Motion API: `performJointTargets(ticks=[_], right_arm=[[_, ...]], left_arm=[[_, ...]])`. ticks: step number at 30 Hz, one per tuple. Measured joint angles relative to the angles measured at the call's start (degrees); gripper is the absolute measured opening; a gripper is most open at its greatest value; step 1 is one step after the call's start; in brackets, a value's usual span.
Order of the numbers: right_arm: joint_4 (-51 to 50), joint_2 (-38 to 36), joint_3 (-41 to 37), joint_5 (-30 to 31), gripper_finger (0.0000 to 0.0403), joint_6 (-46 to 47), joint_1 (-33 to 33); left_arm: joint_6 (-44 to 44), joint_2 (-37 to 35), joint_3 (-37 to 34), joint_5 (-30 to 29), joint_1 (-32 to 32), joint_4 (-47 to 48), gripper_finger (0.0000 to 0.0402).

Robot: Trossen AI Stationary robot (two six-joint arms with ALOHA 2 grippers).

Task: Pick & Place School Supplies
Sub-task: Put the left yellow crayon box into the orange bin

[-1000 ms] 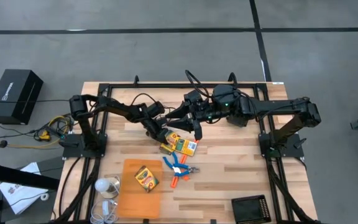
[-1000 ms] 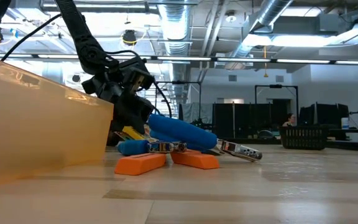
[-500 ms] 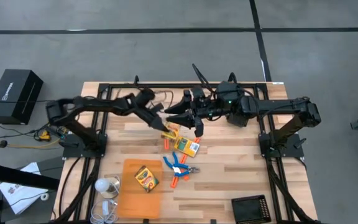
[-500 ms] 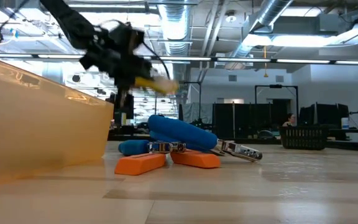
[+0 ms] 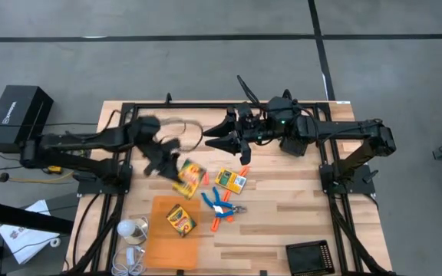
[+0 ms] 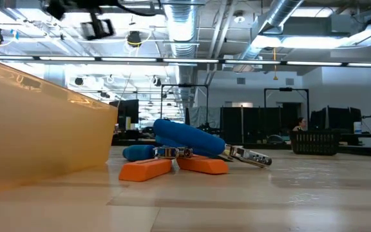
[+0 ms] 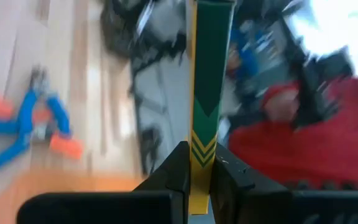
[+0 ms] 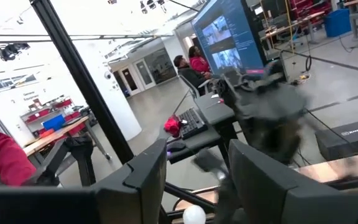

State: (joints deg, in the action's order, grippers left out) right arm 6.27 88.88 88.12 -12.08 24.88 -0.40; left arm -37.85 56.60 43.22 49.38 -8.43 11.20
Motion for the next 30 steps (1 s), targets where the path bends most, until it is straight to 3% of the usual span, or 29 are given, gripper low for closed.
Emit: performJointTargets(ticks=[4,7,14,20,30], right_arm=[[-0.1,0.0,0.0,-0.1,0.0164,0.2,-0.2],[-0.2,0.0,0.0,0.0,0.0164,0.3,-0.2],[-1.8,0.0,0.0,-0.1,0.0163,2.1,-0.5],[-2.0,0.0,0.0,-0.1,0.0164,2.1,-0.5],[-1.3,0.0,0.0,-0.1,0.0165,2.1,-0.5]], left_arm=[[7.3,-1.7,0.0,-11.5,9.4,15.4,0.0024],[8.9,-1.0,-2.4,-18.2,15.7,19.2,0.0024],[-2.8,0.2,-15.7,-19.2,26.4,4.5,0.0025],[-13.8,0.2,-22.7,-19.4,28.8,-12.1,0.0059],[-16.5,0.1,-24.6,-20.6,28.9,-16.3,0.0139]])
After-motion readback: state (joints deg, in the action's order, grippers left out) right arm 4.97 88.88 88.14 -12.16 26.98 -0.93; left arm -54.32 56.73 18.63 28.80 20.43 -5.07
